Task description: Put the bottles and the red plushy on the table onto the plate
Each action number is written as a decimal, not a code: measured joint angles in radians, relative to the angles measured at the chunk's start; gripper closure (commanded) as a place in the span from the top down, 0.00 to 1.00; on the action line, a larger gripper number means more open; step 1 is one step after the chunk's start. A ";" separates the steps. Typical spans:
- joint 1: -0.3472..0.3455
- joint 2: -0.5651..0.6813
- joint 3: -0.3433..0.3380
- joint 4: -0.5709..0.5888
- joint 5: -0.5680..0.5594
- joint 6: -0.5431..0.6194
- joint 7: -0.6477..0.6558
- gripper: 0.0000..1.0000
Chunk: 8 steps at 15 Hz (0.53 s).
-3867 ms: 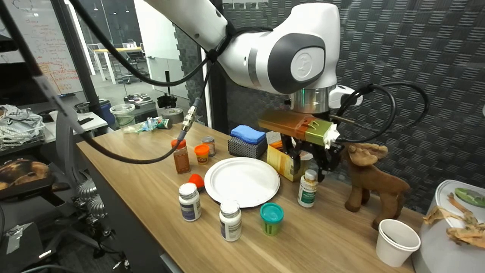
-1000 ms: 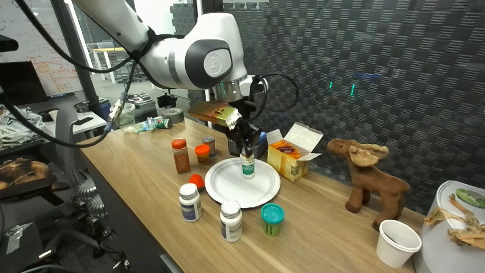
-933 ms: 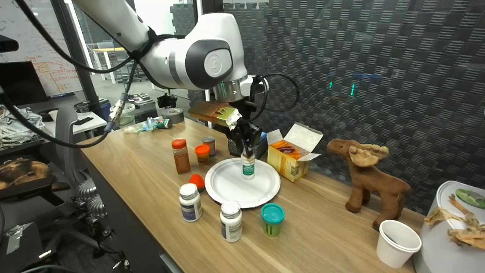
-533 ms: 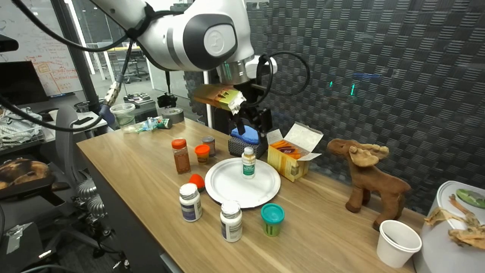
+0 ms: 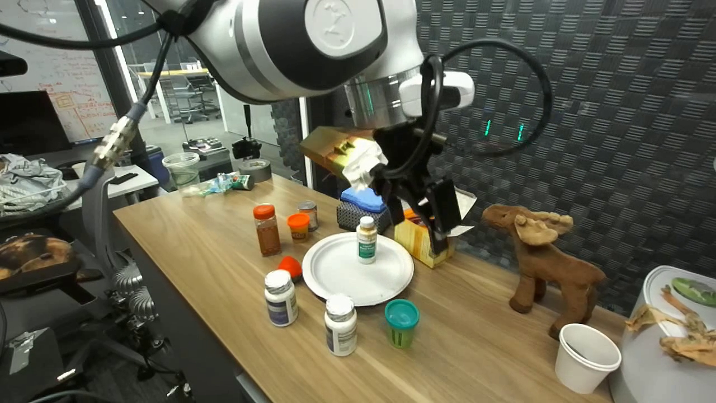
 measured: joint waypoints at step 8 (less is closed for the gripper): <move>-0.039 0.035 -0.021 -0.105 0.020 0.021 0.055 1.00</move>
